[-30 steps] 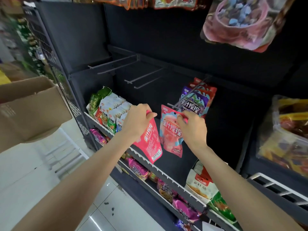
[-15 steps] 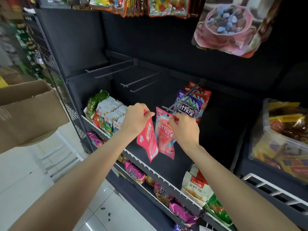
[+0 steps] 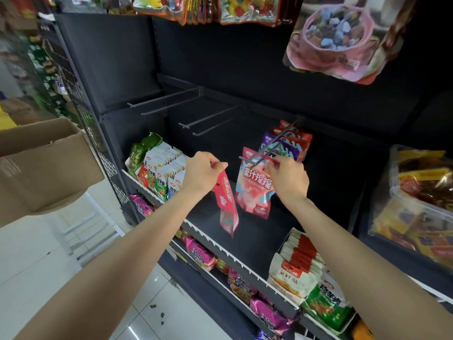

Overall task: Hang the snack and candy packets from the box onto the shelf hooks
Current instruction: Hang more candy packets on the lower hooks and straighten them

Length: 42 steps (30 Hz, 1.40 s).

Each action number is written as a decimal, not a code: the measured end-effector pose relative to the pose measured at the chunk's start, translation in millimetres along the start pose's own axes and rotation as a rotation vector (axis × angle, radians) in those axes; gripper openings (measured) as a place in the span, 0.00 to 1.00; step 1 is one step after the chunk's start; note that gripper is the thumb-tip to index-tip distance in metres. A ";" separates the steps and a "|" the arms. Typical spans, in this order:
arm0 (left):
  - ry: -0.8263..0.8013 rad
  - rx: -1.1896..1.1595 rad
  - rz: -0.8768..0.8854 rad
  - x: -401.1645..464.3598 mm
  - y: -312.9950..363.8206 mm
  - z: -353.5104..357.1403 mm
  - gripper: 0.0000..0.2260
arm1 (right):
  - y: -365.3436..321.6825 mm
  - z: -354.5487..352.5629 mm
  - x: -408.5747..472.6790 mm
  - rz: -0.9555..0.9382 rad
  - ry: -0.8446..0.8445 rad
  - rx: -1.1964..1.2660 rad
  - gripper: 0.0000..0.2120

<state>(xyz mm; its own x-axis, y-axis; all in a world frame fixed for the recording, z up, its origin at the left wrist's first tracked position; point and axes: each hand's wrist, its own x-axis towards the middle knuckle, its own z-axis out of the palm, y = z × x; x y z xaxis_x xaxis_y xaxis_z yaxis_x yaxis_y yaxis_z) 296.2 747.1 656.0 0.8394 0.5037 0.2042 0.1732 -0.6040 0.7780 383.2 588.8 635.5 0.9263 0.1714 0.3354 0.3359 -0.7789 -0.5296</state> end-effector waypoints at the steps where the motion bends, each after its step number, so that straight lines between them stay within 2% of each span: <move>1: -0.016 -0.059 -0.033 -0.8 2.5 1.5 0.08 | 2.6 0.3 7.0 0.022 0.006 -0.004 0.10; 4: -0.061 -0.249 -0.136 -1.9 7.3 6.4 0.07 | 8.1 3.7 27.6 0.108 0.006 -0.036 0.11; 8: -0.102 -0.336 -0.184 -2.9 9.9 11.0 0.07 | 8.5 4.3 38.8 0.155 0.011 -0.014 0.12; 11: -0.129 -0.414 -0.225 -6.5 9.9 11.7 0.07 | 8.6 2.9 23.4 0.021 0.121 0.004 0.16; 13: -0.122 -0.472 -0.262 -8.1 9.5 12.4 0.07 | 8.5 -0.2 3.5 -0.104 0.214 0.058 0.15; 14: -0.110 -0.501 -0.281 -8.5 9.3 13.5 0.08 | 7.9 -2.3 -6.7 -0.160 0.203 0.119 0.12; 16: -0.090 -0.551 -0.327 -8.7 9.6 16.8 0.09 | 4.3 -8.2 -26.9 -0.225 0.031 0.319 0.07; 18: -0.088 -0.609 -0.379 -6.9 8.9 21.4 0.10 | -1.1 -16.5 -43.2 -0.232 -0.211 0.495 0.09; 20: -0.079 -0.652 -0.411 -3.7 8.5 25.1 0.10 | -2.8 -20.4 -50.6 -0.251 -0.367 0.533 0.10; 22: -0.056 -0.680 -0.428 -0.4 5.9 29.3 0.10 | -0.9 -18.2 -50.5 -0.305 -0.354 0.416 0.10; 24: -0.031 -0.708 -0.429 0.9 3.7 34.1 0.07 | 0.6 -13.1 -45.4 -0.330 -0.214 0.312 0.09; 26: 0.002 -0.702 -0.370 1.5 1.7 38.7 0.03 | 0.3 -8.9 -39.9 -0.283 -0.086 0.300 0.09; 29: 0.023 -0.613 -0.153 -4.9 0.0 42.2 0.08 | -4.0 -5.9 -32.2 -0.171 -0.030 0.360 0.09; 32: 0.045 -0.294 0.132 -14.8 -2.4 43.1 0.14 | -8.0 -2.4 -28.2 -0.091 -0.061 0.396 0.09; 35: 0.051 -0.046 0.307 -20.5 -12.8 45.9 0.13 | -10.0 3.0 -29.5 -0.063 -0.054 0.401 0.10; 38: 0.009 0.094 0.391 -23.9 -20.2 47.3 0.17 | -11.6 5.8 -30.6 -0.056 -0.043 0.397 0.12; 42: -0.054 0.148 0.370 -26.2 -26.5 50.0 0.24 | -11.1 9.0 -27.8 -0.056 -0.063 0.381 0.13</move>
<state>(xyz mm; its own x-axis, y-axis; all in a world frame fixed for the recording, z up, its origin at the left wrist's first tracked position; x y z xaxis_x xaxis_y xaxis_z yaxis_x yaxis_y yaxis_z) 295.3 719.0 600.3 0.8844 0.2047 0.4194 -0.0766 -0.8228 0.5631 355.2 598.1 625.0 0.9093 0.2536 0.3300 0.4149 -0.4890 -0.7673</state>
